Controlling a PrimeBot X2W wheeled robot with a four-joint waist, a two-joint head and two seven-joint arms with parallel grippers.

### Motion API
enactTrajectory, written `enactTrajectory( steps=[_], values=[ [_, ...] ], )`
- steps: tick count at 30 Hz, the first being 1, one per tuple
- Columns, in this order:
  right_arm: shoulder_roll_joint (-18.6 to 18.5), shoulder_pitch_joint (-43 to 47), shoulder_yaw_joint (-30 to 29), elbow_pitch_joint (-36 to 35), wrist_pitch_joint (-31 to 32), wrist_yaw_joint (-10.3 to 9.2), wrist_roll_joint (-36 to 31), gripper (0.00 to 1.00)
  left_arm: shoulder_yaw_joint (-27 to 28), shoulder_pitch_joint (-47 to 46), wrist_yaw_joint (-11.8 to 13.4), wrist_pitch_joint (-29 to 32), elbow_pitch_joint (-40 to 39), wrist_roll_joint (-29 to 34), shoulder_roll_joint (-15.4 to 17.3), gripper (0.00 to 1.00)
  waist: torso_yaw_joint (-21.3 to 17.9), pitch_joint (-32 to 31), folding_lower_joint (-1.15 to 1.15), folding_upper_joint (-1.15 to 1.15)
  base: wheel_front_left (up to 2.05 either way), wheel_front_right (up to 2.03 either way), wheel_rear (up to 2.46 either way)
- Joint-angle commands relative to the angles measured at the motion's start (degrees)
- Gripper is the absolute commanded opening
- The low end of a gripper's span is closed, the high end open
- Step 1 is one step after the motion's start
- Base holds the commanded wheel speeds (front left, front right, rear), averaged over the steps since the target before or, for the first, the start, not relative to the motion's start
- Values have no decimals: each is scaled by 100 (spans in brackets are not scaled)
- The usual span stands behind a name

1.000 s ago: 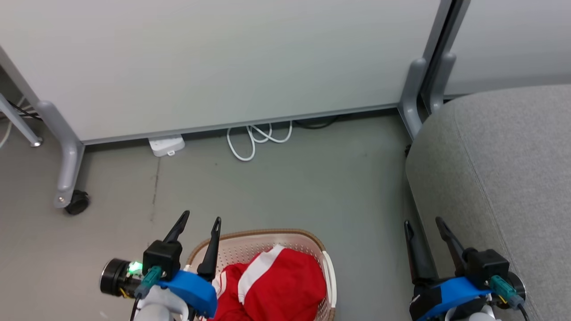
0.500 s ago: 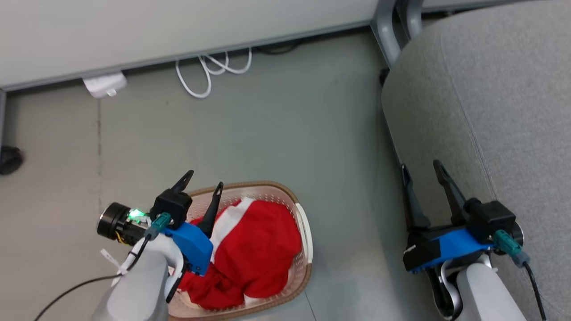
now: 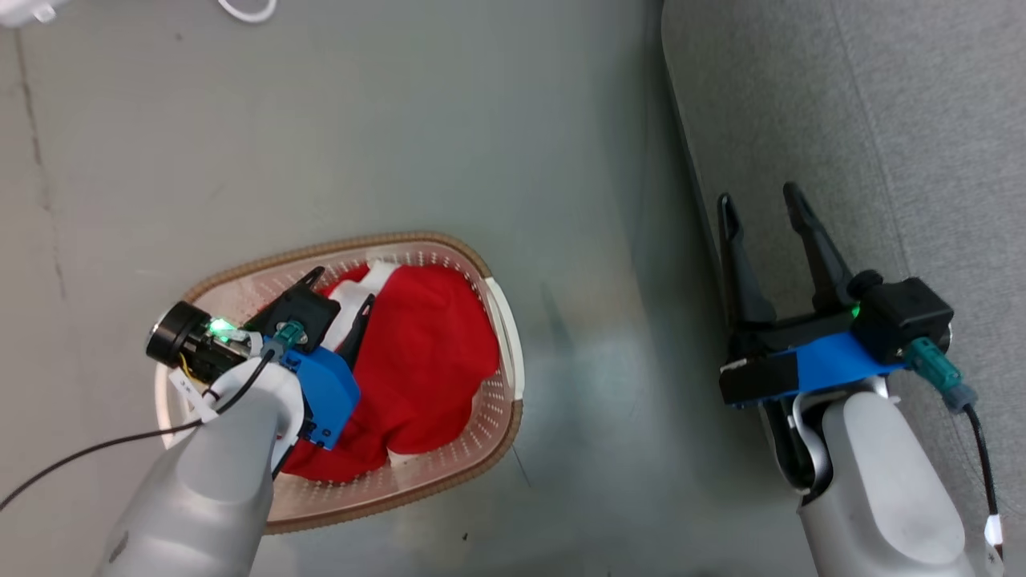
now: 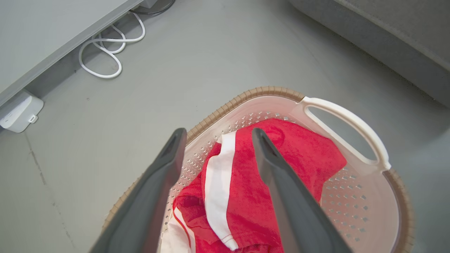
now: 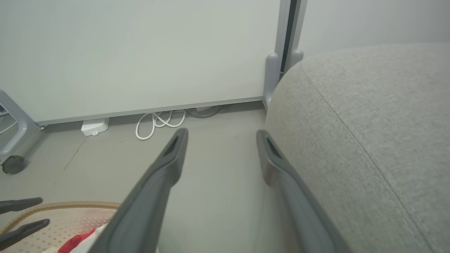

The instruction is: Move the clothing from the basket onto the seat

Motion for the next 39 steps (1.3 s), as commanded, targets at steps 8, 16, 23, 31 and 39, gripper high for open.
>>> enactTrajectory(
  steps=[8,16,23,31,39],
  values=[
    [-12,-425,-81,-248,-30,-4,-47,100,-480,-796,-16,24,866,50,51,100,-94,1042,-1,0,0,0,0],
    [-12,-619,-127,-428,-30,-4,-89,100,-778,-1256,-11,313,1209,61,182,100,-103,1568,-1,0,0,0,0],
    [-11,-708,-169,-512,-30,-4,-80,100,-923,-1535,16,645,1301,107,322,100,-128,1904,-1,0,0,0,0],
    [-12,-782,-139,-584,-30,-4,-10,100,-1015,-1741,72,940,1337,108,464,100,-188,2188,-1,0,0,0,0],
    [-12,-821,-114,-633,-30,-4,48,100,-1156,-1882,131,1140,1348,140,494,100,-240,2403,-1,0,0,0,0]
  ],
)
